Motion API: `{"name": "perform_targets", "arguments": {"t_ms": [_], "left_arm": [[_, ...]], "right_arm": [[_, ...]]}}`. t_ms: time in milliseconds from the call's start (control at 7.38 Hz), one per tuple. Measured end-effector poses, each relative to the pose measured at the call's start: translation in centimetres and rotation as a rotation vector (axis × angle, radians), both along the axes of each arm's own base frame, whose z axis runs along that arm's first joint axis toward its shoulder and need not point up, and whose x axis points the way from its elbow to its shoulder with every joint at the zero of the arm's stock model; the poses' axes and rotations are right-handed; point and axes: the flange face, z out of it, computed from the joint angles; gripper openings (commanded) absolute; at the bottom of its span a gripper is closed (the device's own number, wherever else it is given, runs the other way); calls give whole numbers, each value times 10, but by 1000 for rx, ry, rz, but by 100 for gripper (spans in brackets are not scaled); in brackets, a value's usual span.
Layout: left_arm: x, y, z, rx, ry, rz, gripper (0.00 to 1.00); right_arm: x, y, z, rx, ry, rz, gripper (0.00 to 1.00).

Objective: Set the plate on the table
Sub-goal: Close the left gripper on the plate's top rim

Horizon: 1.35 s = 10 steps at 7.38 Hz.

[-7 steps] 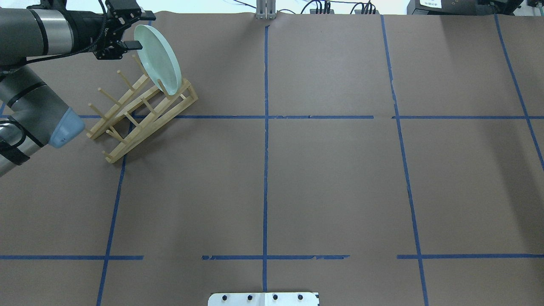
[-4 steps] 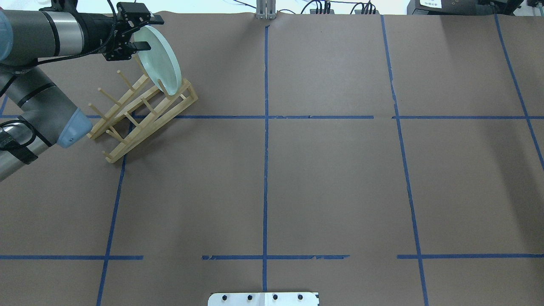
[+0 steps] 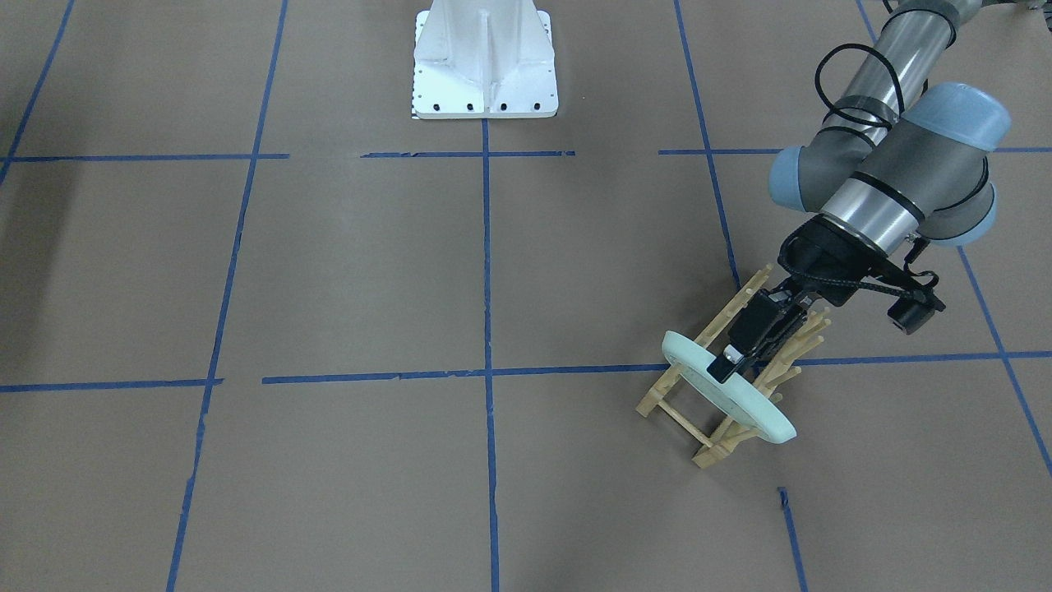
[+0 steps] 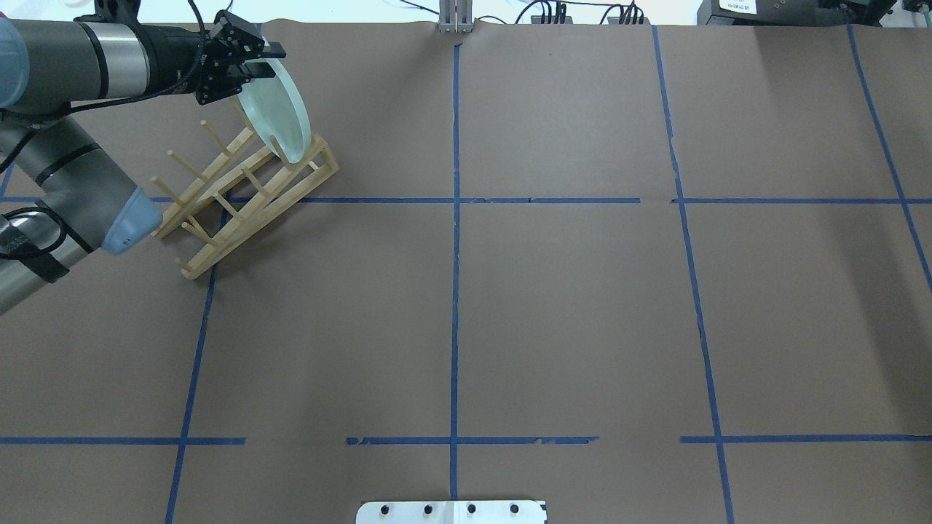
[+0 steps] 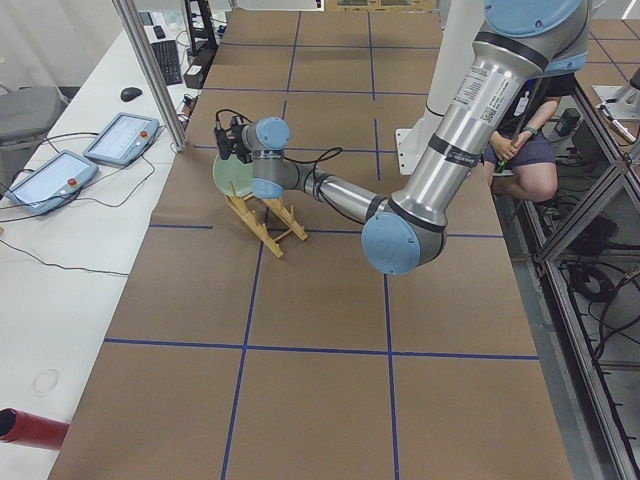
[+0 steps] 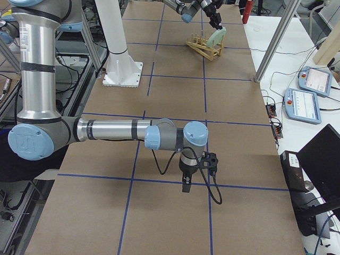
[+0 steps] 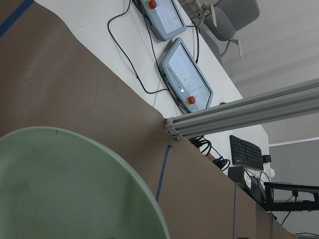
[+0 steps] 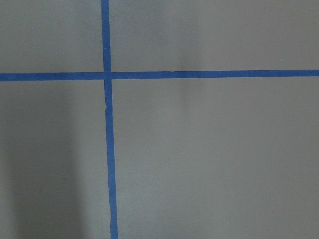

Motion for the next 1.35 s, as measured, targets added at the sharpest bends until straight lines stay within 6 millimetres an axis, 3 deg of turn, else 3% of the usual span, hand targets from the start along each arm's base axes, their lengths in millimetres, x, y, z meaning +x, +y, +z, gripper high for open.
{"name": "perform_targets", "arguments": {"t_ms": [406, 542, 1083, 1354], "left_arm": [[0, 1, 0, 5, 1, 1, 3], [-2, 3, -1, 17, 11, 1, 0], [-20, 20, 3, 83, 122, 2, 0], [-40, 29, 9, 88, 213, -3, 0]], "right_arm": [[0, 0, 0, 0, 0, 0, 100], [0, 0, 0, 0, 0, 0, 100], [-1, 0, 0, -1, 0, 0, 100], [-1, 0, 0, -1, 0, -1, 100]]}}
